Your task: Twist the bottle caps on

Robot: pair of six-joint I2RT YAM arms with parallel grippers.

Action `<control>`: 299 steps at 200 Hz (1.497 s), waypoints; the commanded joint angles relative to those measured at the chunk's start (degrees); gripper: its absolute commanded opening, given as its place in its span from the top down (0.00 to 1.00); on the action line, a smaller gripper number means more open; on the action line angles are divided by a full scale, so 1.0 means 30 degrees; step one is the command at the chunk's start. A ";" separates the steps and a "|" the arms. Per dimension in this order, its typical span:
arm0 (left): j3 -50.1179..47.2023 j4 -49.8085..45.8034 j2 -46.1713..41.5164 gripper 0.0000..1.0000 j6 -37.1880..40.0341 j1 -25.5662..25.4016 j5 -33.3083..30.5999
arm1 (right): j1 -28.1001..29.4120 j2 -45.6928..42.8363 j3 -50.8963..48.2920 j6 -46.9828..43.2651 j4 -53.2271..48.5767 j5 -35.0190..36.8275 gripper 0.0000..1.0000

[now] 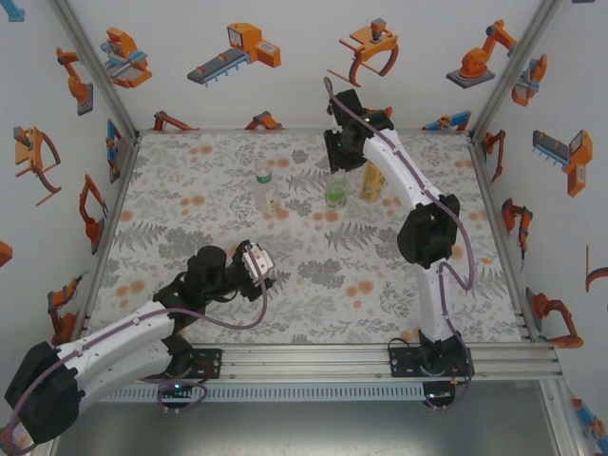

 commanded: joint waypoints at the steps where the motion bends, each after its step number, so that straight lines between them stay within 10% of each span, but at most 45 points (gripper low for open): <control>1: -0.0298 -0.0166 -0.0683 0.35 -0.0533 -0.0052 -0.2098 | -0.0070 -0.0210 0.0626 -0.0353 -0.0673 0.0159 0.55; 98: -0.1599 -0.0133 -0.3659 0.27 -0.1571 0.0121 -0.6805 | 0.0261 -0.2155 -0.0496 -0.1367 0.1024 -0.1940 0.49; 196: -0.2510 0.0062 -0.5756 0.15 -0.1555 0.0409 -0.8315 | 0.2182 -0.7993 -1.3912 -0.1408 1.5026 -0.5875 0.20; 299: -0.3835 -0.3110 -1.0384 0.01 -0.3204 0.3089 -1.0255 | 0.3592 -0.7758 -2.0289 -0.2515 2.6471 -0.8569 0.20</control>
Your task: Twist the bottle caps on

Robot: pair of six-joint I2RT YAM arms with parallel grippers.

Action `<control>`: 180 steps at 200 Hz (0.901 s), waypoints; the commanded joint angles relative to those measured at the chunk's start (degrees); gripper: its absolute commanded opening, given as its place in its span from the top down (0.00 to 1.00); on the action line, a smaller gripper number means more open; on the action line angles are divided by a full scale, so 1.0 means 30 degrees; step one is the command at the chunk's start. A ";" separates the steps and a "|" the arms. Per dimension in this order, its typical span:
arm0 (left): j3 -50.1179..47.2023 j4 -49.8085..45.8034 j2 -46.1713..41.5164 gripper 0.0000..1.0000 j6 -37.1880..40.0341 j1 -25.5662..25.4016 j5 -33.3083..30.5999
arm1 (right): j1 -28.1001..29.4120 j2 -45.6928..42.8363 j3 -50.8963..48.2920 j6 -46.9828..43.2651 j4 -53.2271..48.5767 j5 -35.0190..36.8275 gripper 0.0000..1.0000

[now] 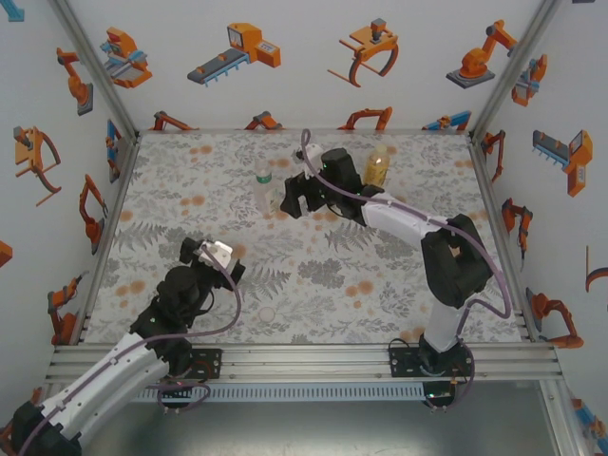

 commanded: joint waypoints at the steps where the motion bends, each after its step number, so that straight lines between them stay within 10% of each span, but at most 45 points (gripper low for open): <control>1: -0.0533 -0.1620 -0.1789 0.01 -0.1306 0.0692 -0.0598 | 0.0322 0.0116 -0.0661 -0.1062 0.4198 -0.0927 0.20; 41: -0.1275 -0.4655 -0.7092 0.03 -0.2397 0.0875 -0.1845 | 0.0554 0.1059 -0.1198 -0.1093 0.6861 -0.0767 0.20; 180: -0.0576 -0.6015 -0.7089 0.03 -0.2560 0.0868 -0.1074 | 0.1356 0.5432 0.0326 -0.0405 1.1814 0.1672 0.19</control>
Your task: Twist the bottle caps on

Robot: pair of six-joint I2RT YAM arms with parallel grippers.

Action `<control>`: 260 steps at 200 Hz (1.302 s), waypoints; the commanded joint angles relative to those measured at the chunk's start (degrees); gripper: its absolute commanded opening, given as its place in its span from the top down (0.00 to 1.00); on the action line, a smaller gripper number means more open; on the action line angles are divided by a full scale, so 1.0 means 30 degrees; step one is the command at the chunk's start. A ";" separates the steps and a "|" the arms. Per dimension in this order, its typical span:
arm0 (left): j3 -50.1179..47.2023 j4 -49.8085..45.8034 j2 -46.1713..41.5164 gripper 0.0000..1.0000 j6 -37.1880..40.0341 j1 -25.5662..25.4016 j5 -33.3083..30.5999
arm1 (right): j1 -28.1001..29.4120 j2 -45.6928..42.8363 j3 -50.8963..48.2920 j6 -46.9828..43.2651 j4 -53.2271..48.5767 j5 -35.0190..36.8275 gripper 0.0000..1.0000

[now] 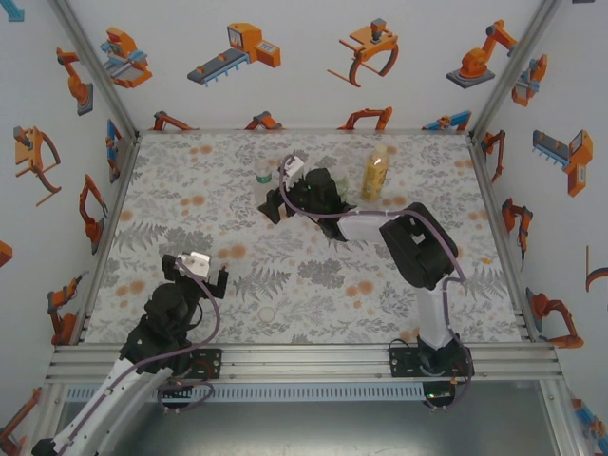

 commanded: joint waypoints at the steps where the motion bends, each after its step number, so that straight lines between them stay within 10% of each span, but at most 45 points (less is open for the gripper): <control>1: 0.0415 -0.0490 -0.0235 0.03 -0.0407 0.0095 0.0013 | 0.0088 0.0678 0.0877 0.0257 0.1876 0.0744 0.19; 169: 0.0361 -0.0466 -0.0259 0.03 -0.0078 0.0097 0.0782 | 0.0114 0.3052 0.2881 0.0818 0.3176 0.0661 0.29; 260: 0.0378 -0.0373 -0.0258 0.03 -0.0289 0.0112 0.0203 | 0.0121 0.1829 0.2038 0.0747 0.3143 0.0145 0.72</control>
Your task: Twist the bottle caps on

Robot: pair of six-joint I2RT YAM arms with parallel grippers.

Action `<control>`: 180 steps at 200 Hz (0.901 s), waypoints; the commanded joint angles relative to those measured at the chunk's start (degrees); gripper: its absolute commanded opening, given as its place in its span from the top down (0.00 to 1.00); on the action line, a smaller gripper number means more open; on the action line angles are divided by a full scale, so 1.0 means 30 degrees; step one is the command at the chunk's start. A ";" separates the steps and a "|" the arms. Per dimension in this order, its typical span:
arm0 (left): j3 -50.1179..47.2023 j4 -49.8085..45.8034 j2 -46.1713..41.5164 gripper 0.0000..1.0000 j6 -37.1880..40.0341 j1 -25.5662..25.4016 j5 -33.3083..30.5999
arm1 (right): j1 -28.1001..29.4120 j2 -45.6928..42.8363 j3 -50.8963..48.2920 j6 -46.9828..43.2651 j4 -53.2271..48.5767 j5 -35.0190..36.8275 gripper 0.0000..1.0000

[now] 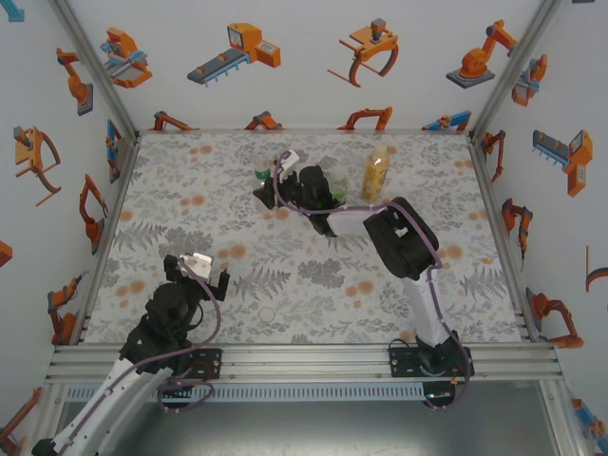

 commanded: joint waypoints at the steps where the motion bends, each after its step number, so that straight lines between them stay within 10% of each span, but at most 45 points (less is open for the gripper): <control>1: 0.0378 0.0123 -0.0229 0.03 -0.0277 0.0121 -0.0225 | 0.0119 -0.1038 -0.0566 0.0051 0.0630 -0.0491 0.72; 180: 0.0493 0.3979 -0.0244 0.03 -0.3799 0.0099 1.1391 | 0.1826 -0.9480 -0.7125 0.0947 0.0435 -1.0266 0.83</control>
